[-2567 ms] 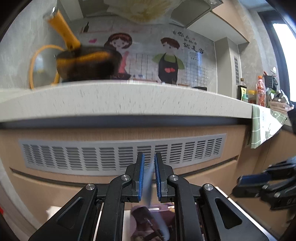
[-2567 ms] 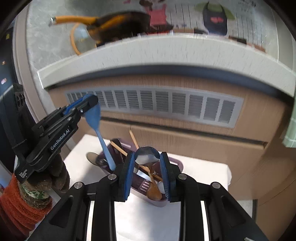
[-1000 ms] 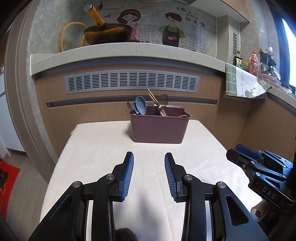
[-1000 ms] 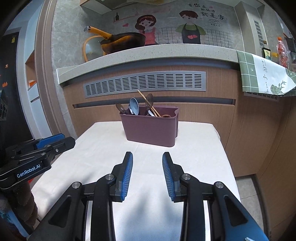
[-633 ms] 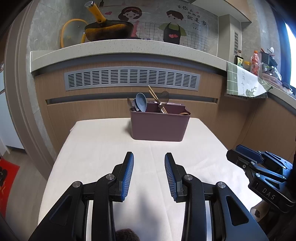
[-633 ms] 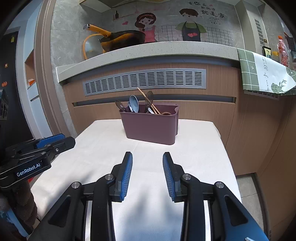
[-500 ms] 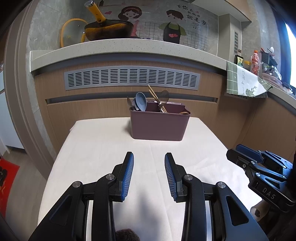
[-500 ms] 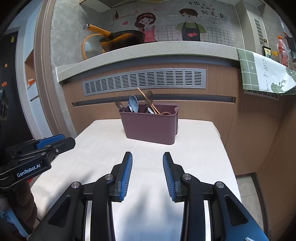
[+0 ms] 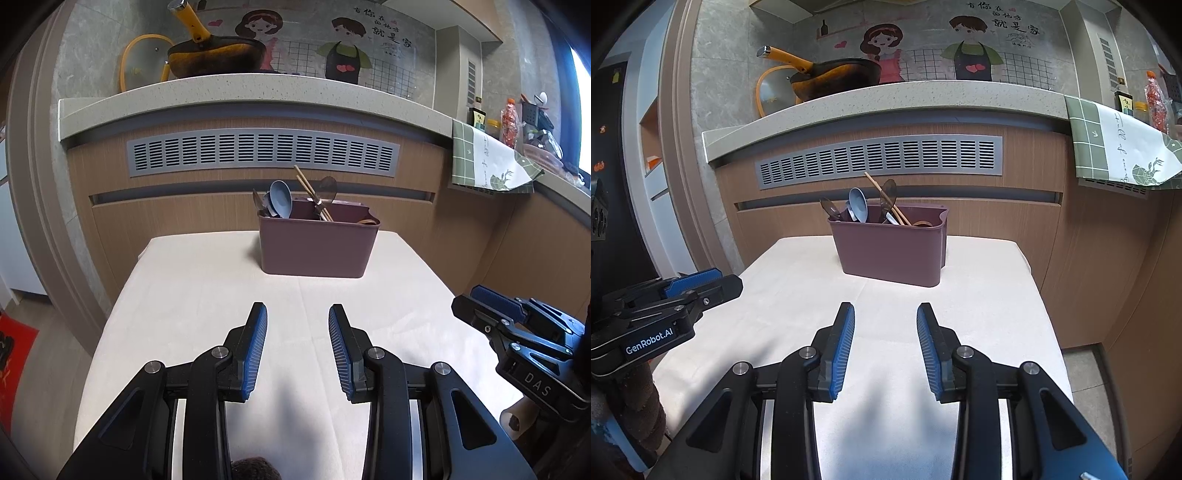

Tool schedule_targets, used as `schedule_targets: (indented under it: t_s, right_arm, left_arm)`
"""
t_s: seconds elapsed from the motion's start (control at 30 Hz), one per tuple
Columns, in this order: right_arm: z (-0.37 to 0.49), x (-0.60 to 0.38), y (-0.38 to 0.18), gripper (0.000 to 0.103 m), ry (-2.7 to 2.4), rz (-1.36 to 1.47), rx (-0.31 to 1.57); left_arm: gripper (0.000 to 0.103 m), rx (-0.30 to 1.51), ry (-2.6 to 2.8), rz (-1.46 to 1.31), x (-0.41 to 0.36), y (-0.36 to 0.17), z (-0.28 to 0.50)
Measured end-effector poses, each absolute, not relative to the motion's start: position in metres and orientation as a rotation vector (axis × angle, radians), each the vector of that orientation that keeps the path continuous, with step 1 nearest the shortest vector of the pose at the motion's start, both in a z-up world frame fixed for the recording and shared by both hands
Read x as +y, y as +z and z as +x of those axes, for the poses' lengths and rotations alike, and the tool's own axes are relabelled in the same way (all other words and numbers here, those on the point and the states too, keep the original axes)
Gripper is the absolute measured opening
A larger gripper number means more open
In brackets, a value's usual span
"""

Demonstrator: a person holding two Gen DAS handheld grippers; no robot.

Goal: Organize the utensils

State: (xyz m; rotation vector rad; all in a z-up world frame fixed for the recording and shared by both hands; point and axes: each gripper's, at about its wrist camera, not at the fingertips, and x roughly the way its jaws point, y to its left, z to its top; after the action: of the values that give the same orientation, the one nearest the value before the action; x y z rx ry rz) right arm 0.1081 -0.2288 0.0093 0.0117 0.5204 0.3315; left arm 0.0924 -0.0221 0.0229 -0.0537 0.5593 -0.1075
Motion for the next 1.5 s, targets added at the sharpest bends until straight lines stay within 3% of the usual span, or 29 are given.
schedule_targets:
  t_s: [1.5]
  right_arm:
    - [0.1103, -0.2298, 0.0119, 0.035, 0.314, 0.01, 0.512]
  left_arm:
    - [0.036, 0.575, -0.103, -0.072, -0.0172, 0.0211, 0.0893]
